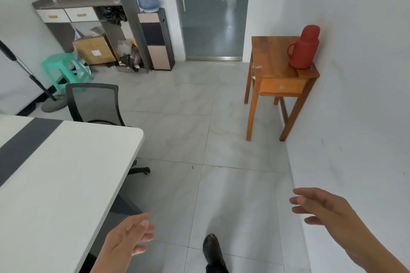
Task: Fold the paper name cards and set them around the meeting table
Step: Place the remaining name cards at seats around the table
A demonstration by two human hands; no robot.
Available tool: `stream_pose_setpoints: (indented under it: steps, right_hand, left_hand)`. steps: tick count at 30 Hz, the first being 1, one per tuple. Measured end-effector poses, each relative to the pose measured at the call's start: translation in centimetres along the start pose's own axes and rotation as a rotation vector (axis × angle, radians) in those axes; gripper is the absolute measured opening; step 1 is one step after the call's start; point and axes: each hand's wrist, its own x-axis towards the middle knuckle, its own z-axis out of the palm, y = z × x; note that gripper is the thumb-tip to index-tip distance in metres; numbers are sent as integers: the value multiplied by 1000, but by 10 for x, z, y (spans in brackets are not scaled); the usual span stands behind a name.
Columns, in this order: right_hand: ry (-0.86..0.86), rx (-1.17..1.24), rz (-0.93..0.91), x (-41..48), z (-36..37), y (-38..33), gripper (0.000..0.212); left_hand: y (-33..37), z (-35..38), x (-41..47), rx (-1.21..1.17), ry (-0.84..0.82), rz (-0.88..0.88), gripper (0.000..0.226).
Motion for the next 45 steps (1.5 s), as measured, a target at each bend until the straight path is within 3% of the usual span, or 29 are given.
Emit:
stream_pose_setpoints:
  steps: [3, 7, 8, 10, 13, 16, 19, 20, 21, 24, 25, 31, 37, 42, 45]
  right_hand:
    - [-48, -20, 41, 69, 5, -16, 20]
    - [-79, -13, 102, 157, 9, -55, 91]
    - [-80, -9, 110, 178, 9, -71, 90]
    - [-73, 13, 103, 215, 12, -110, 62]
    - [-31, 34, 32, 278, 14, -156, 73]
    - [-57, 23, 65, 337, 28, -193, 37]
    - [-128, -16, 77, 408, 40, -207, 88]
    - [-149, -35, 78, 435, 44, -211, 94]
    - [-174, -51, 71, 464, 49, -218, 87]
    - [-227, -107, 114, 556, 60, -242, 31]
    - [-216, -100, 116, 584, 60, -246, 22]
    - [-345, -165, 70, 766, 111, -339, 21]
    - [-539, -318, -129, 889, 219, -440, 13]
    - [-693, -381, -197, 959, 332, -497, 14]
    - [-737, -413, -208, 993, 398, -528, 15]
  left_hand:
    - [20, 14, 62, -22, 1, -61, 18]
    - [68, 20, 169, -28, 17, -40, 18]
    - [88, 20, 195, -21, 17, -13, 17]
    - [134, 21, 245, -14, 11, 47, 18]
    - [198, 22, 314, -33, 30, 130, 20]
    - [243, 21, 370, -17, -7, 189, 24]
    - [259, 20, 427, -25, 18, 153, 21]
    - [260, 20, 447, -43, 38, 125, 19]
    - [260, 20, 467, -61, 57, 92, 16]
    - [262, 15, 523, -92, 97, -55, 17]
    - [264, 14, 538, -104, 108, -100, 18]
    - [334, -8, 635, -201, 260, -117, 20]
    - [349, -49, 696, -293, 525, -144, 15]
    - [337, -92, 768, -285, 560, -294, 16]
    - [351, -140, 823, -281, 572, -294, 18]
